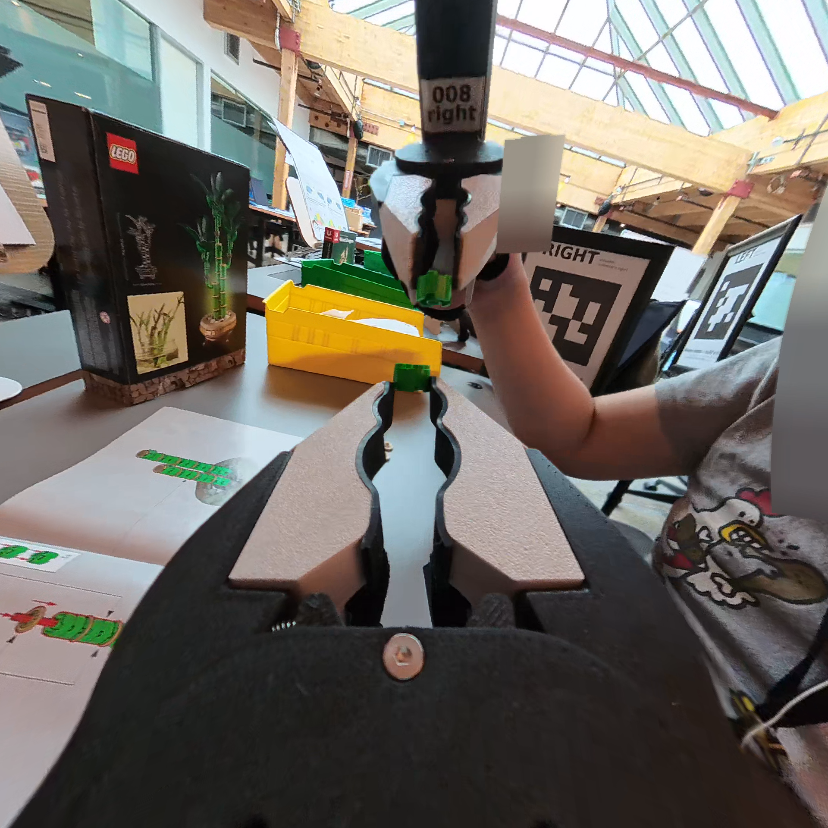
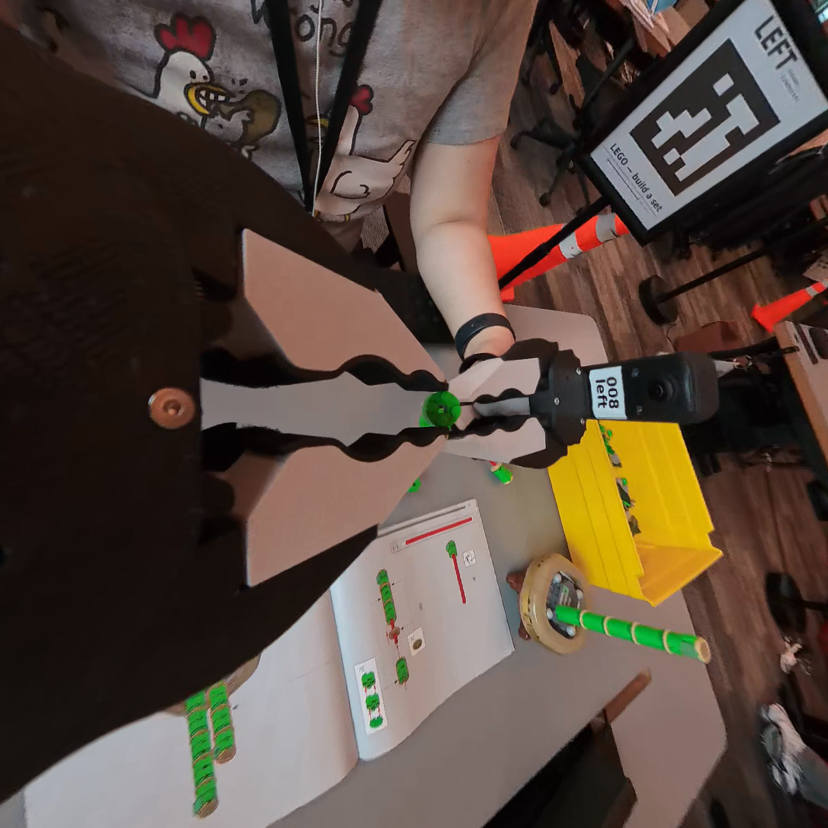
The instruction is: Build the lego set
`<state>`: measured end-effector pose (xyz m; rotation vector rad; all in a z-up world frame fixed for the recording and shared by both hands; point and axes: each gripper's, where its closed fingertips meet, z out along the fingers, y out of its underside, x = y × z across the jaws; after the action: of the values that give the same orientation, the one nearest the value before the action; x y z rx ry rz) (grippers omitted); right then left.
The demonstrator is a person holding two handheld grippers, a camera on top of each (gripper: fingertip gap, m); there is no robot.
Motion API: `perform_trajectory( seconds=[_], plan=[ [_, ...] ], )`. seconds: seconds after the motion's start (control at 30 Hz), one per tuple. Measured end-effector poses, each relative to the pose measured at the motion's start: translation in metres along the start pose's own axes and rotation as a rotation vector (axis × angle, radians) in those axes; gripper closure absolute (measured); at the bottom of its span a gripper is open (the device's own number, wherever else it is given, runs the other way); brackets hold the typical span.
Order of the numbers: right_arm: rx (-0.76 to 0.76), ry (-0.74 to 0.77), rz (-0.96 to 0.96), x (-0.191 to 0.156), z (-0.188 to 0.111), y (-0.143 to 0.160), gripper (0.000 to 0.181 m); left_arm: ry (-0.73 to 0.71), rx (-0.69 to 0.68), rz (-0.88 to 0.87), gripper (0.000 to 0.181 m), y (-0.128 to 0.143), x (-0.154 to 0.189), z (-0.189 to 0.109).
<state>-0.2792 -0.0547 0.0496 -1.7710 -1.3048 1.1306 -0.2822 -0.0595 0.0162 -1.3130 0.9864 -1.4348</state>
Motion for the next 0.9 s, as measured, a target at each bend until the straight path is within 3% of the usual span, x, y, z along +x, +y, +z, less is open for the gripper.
perform_trajectory(
  seconds=[0.23,0.53,0.9],
  plan=[
    [0.023,-0.004,0.059,0.011,0.020,0.001,0.167,-0.075,0.027,0.060,0.168,-0.008,-0.005,-0.003],
    [0.129,0.080,0.142,0.024,0.022,-0.012,0.167,-0.421,-0.012,0.339,0.167,-0.017,-0.029,-0.014],
    [0.092,0.166,0.075,0.032,0.033,-0.007,0.167,-0.479,-0.041,0.390,0.168,-0.016,-0.032,-0.015]
  ],
)
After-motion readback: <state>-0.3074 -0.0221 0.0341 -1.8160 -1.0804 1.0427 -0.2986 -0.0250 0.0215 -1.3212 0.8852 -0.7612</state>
